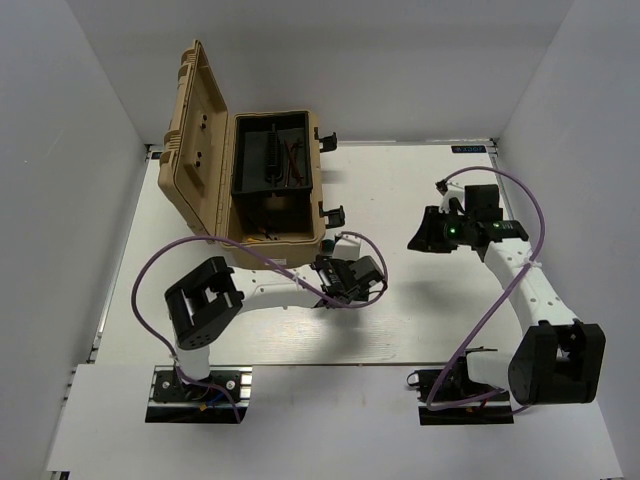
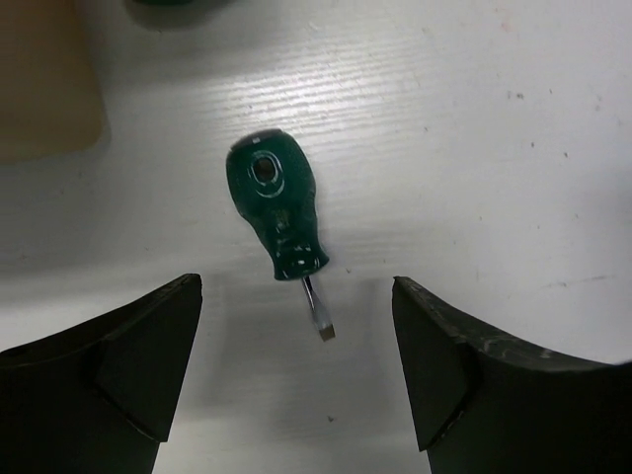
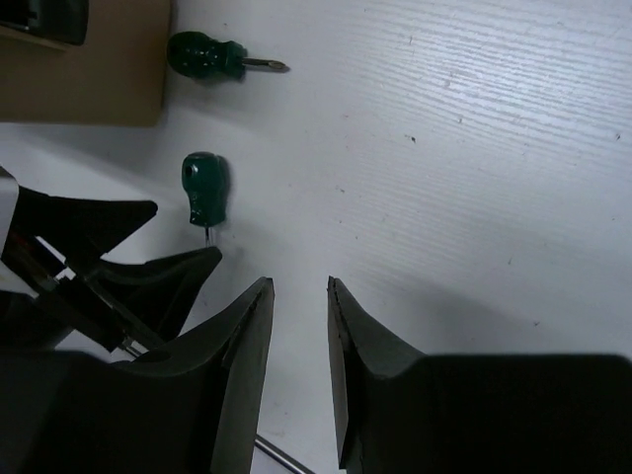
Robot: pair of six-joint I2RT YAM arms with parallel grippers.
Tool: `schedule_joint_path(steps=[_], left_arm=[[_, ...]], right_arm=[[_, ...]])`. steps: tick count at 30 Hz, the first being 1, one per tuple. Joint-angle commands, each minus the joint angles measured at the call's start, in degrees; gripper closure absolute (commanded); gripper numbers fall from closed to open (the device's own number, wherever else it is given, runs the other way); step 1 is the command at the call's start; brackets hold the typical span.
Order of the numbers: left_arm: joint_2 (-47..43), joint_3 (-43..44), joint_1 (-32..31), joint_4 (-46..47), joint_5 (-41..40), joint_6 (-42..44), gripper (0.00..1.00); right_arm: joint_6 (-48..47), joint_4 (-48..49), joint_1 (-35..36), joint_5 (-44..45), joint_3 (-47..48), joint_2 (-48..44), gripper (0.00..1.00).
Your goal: Sort the tools into containers
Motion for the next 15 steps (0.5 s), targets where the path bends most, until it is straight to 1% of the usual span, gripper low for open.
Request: schedule_joint_path(steps=[1,7,10,11,12,14,15], left_arm=[[0.41,2.19,0.54,2.12,-5.05,-2.3,0.12],[4.62,3.87,1.07,3.52,-6.21,-2.91,0.15],[6.12,3.87,1.6,4.15,-6.21,-2.91,0.19],[6.99,3.87,1.6,4.15,-6.9,-3.52,0.19],[7.0,3.87,1.6,4.15,-7.43,-4.05,0.23],[7.53,3.87,1.6,3.62,-8.66,-4.75,0.26],[7.53,3.87,2.12,3.62,-9.19,-4.76,0.31]], right_arm=[[1.23,3.1,-0.69,-3.11,-0.4,-2.67,0.65],[2.28,3.63,-1.91,-5.05,-1.9,-3.55,0.65],[2.46,3.8,-2.71,-5.31,-2.25,-4.25,0.65],[2.55,3.8,-2.71,-5.49,-2.16,-4.34,0.65],[2.55,3.89,-3.23,-5.92,-2.33,-4.34,0.65],[2.9,3.98,-3.41,-6.19,-2.6,-4.78,0.65],[2.99,4.33,-3.85,-6.71,-2.77,-4.69,0.65]])
